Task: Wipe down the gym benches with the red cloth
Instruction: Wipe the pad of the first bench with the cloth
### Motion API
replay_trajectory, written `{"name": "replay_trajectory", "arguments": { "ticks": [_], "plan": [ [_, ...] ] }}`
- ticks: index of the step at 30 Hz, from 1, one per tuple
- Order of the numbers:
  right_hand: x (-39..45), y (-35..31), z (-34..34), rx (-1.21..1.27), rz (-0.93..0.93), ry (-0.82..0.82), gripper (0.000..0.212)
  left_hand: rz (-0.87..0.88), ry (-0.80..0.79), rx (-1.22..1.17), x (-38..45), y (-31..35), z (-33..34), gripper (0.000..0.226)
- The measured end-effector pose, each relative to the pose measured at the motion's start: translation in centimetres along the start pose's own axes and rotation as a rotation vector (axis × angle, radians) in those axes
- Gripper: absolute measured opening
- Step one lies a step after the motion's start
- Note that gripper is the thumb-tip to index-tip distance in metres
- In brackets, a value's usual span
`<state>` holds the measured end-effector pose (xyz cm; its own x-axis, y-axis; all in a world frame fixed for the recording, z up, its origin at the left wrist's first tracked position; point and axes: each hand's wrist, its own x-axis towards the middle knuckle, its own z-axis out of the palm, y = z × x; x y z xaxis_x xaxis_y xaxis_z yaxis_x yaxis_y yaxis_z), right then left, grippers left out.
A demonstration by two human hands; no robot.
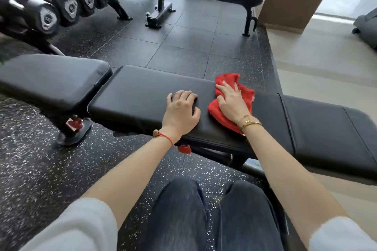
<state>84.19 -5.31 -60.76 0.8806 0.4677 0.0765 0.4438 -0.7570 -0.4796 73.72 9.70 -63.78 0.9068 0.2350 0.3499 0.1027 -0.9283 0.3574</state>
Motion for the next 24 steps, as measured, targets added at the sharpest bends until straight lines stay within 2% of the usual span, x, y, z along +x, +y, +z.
{"name": "replay_trajectory", "arguments": {
  "ticks": [4, 10, 15, 19, 21, 24],
  "plan": [
    [-0.8, -1.4, 1.5, 0.026, -0.139, -0.027, 0.046, -0.003, 0.007, -0.001, 0.1, 0.1, -0.3, 0.038],
    [-4.1, 1.5, 0.2, 0.056, -0.191, 0.012, 0.044, -0.007, -0.006, -0.016, 0.2, 0.0, -0.2, 0.039],
    [-4.0, 4.8, -2.3, 0.039, -0.001, 0.079, 0.046, 0.01, 0.003, -0.026, 0.1, 0.0, -0.1, 0.038],
    [-1.5, 3.0, -2.0, -0.003, 0.137, 0.086, 0.046, 0.011, 0.003, -0.016, 0.1, 0.0, 0.0, 0.038],
    [-1.4, 1.5, -1.0, -0.006, 0.084, 0.059, 0.047, 0.012, 0.012, -0.014, 0.1, 0.1, 0.0, 0.038],
    [-3.5, 0.1, 0.3, 0.026, -0.108, 0.011, 0.049, 0.014, 0.022, -0.013, 0.1, 0.0, 0.1, 0.037]
  ]
}}
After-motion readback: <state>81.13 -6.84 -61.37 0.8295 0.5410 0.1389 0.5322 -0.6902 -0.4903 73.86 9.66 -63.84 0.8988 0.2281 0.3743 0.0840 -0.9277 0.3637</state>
